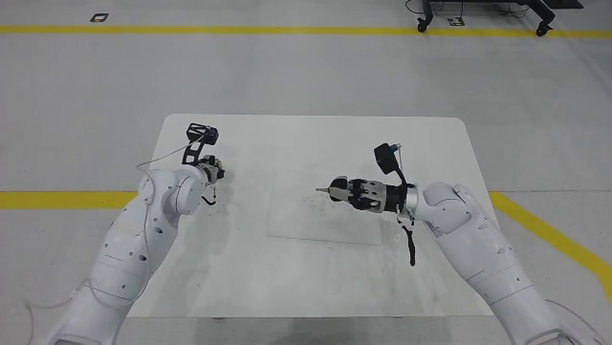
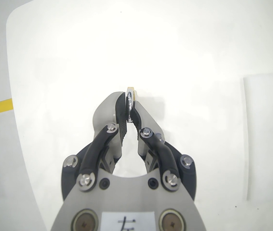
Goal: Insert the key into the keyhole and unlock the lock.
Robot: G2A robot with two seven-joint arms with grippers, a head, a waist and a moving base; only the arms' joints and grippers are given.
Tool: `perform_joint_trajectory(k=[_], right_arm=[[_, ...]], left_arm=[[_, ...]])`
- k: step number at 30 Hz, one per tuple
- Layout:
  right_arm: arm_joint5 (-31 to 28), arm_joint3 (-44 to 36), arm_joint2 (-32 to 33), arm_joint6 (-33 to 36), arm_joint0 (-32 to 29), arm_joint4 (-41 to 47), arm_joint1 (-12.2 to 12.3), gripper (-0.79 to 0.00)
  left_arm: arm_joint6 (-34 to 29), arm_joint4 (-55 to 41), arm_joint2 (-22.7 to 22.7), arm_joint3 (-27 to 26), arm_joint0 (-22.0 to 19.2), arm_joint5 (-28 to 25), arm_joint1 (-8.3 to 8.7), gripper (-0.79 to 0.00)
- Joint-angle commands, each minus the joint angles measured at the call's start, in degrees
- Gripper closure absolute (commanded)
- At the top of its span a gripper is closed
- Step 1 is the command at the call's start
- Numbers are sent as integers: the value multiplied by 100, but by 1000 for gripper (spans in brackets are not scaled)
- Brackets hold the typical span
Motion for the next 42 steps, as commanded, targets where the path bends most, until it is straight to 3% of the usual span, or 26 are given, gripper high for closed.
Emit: perform_joint_trajectory(k=[1, 10, 19, 28, 31, 34, 38, 42], right_arm=[[0, 0, 0, 0, 0, 0, 0, 0], [0, 0, 0, 0, 0, 0, 0, 0], [0, 0, 0, 0, 0, 0, 0, 0], [0, 0, 0, 0, 0, 0, 0, 0], [0, 0, 0, 0, 0, 0, 0, 0], [0, 0, 0, 0, 0, 0, 0, 0], [0, 0, 0, 0, 0, 0, 0, 0], [0, 0, 0, 0, 0, 0, 0, 0]], left_arm=[[6, -19, -50, -42, 37, -31, 2, 0], [150, -372, -339, -197, 333, -485, 35, 0], [110, -46, -279, -256, 398, -366, 11, 0], [684, -508, -463, -256, 513, -712, -19, 0], [746, -1056, -629, -316, 621, -1253, -4, 0], [661, -2491, -909, -473, 829, -2414, 20, 0], [197, -4357, -1204, -571, 1093, -3886, 80, 0], [-391, -5772, -1234, -617, 1253, -4872, 135, 0]])
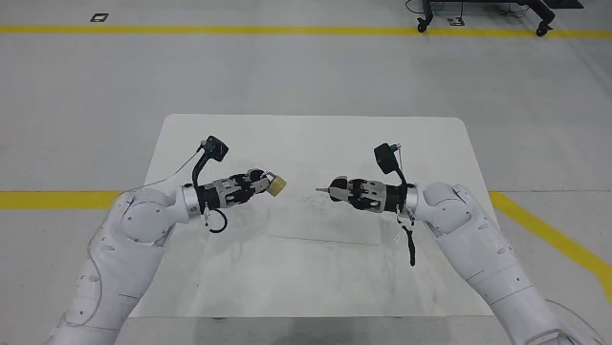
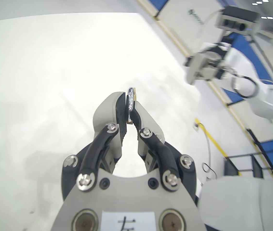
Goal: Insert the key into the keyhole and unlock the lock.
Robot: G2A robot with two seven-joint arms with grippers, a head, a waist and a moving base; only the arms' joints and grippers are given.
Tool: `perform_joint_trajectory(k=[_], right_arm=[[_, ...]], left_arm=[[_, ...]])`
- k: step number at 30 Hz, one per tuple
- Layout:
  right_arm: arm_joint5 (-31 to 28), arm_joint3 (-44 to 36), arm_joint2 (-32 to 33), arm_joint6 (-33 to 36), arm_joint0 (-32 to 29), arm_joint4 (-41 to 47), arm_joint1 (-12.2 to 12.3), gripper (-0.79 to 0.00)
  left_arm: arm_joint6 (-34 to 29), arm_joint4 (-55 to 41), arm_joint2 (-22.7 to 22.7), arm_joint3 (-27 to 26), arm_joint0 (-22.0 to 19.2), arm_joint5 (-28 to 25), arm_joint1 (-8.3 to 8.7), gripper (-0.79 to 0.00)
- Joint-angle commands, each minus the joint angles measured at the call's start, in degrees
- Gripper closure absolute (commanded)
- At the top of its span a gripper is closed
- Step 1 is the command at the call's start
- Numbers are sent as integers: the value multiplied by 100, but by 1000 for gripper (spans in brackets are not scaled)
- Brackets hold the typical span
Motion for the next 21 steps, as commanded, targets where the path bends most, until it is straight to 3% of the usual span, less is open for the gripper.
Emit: perform_joint_trajectory(k=[1, 3, 12, 14, 17, 21], right_arm=[[0, 0, 0, 0, 0, 0, 0, 0], [0, 0, 0, 0, 0, 0, 0, 0], [0, 0, 0, 0, 0, 0, 0, 0], [27, -63, -3, -93, -31, 24, -4, 0], [-213, -216, 0, -346, -104, 138, -8, 0], [-259, -595, -187, -470, -148, 679, -21, 0]], left_arm=[[-293, -779, -4, 23, 54, -438, 31, 0], [-447, -1100, -22, 75, 67, -596, 57, 0], [-274, -748, -79, 2, 121, -632, 79, 0], [-52, -831, 7, -4, 153, -364, 57, 0], [20, -1734, 296, 247, 68, -147, -8, 0], [-512, -3314, 713, 855, -266, 219, -109, 0]])
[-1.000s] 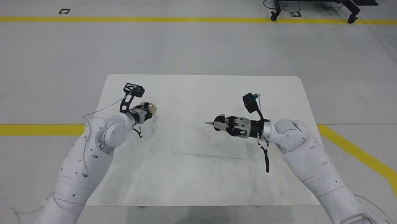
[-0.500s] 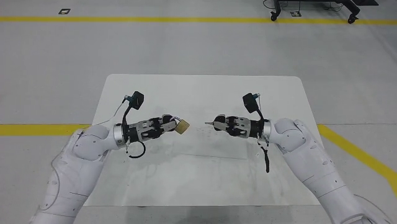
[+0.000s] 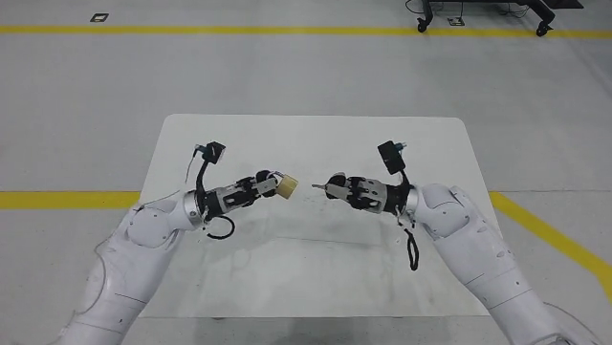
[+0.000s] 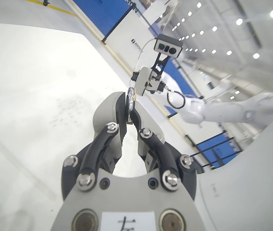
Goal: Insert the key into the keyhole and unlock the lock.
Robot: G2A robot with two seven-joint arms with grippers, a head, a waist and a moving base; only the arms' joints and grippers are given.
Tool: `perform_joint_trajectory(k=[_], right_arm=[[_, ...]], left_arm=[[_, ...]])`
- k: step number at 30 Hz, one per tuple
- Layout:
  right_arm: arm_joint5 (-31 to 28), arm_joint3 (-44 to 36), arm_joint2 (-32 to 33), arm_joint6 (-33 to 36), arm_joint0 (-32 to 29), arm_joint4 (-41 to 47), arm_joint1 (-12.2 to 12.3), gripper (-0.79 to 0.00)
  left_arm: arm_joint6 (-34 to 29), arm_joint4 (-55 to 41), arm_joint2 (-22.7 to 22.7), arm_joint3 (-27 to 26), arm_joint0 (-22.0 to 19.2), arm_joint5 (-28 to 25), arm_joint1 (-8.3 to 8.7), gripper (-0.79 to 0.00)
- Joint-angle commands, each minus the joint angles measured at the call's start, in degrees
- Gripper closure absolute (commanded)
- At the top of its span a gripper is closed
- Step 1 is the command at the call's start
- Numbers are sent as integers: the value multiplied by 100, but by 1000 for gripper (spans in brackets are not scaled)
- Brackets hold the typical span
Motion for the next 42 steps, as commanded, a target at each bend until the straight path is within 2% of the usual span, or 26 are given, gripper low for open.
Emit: perform_joint_trajectory(k=[1, 5, 9, 20, 28, 42], right_arm=[[9, -204, -163, 40, -8, 427, -8, 0], [9, -202, -377, 112, 115, 623, -43, 0], [9, -119, -522, 27, 232, 770, -97, 0], [9, 47, -847, -83, 545, 863, -258, 0], [9, 265, -897, -272, 743, 808, -363, 0], [9, 332, -686, -425, 801, 841, -405, 0]], left_arm=[[-445, -1038, 237, 368, -204, 170, -62, 0], [-1327, -2247, 535, 943, -549, 245, -177, 0], [-1733, -2896, 685, 1226, -757, 574, -254, 0], [-2079, -3072, 665, 1052, -770, 919, -296, 0], [-2285, -2806, 625, 815, -690, 1125, -282, 0], [-1992, -1942, 426, 378, -457, 831, -96, 0]])
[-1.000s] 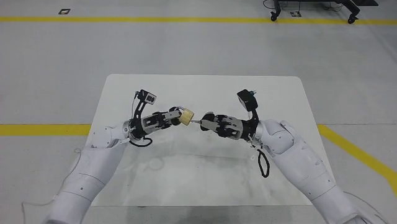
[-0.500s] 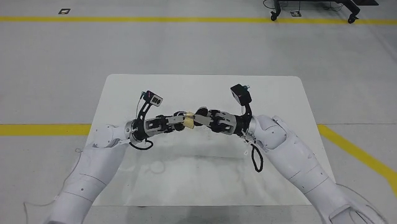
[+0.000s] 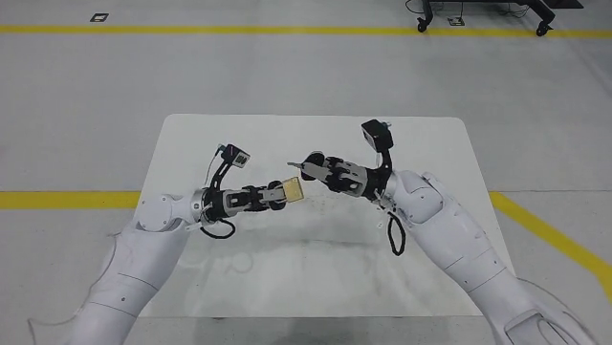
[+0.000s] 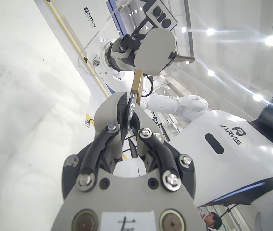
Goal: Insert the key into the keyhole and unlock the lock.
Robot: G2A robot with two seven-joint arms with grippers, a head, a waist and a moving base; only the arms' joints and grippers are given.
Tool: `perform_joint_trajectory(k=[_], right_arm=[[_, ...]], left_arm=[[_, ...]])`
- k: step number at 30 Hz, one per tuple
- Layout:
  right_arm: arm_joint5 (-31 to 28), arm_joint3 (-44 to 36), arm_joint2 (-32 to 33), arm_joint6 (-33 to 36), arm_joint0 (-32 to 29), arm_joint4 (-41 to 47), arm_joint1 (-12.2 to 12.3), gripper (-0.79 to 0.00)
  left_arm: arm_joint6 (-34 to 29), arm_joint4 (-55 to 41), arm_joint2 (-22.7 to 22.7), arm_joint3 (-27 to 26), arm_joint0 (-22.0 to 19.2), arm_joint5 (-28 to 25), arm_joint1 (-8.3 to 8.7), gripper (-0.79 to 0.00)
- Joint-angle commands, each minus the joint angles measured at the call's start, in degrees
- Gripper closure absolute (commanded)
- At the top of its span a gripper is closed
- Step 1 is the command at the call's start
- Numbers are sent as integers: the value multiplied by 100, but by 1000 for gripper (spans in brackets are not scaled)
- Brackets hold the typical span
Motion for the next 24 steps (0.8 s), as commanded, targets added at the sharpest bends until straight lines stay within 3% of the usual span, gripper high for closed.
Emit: perform_joint_trajectory(k=[1, 9, 17, 24], right_arm=[[0, 32, 67, -48, -4, 24, 2, 0], [0, 457, -142, -46, 272, -60, -109, 0], [0, 509, -408, 372, 349, -83, -152, 0], [0, 79, -159, 626, 35, 39, -20, 0]], left_arm=[[72, 172, 2, -111, 36, -71, 42, 0], [455, 802, 162, -605, 193, -454, 254, 0], [473, 108, 122, -342, 126, -471, 386, 0], [423, -146, 71, -121, -4, -421, 418, 0]])
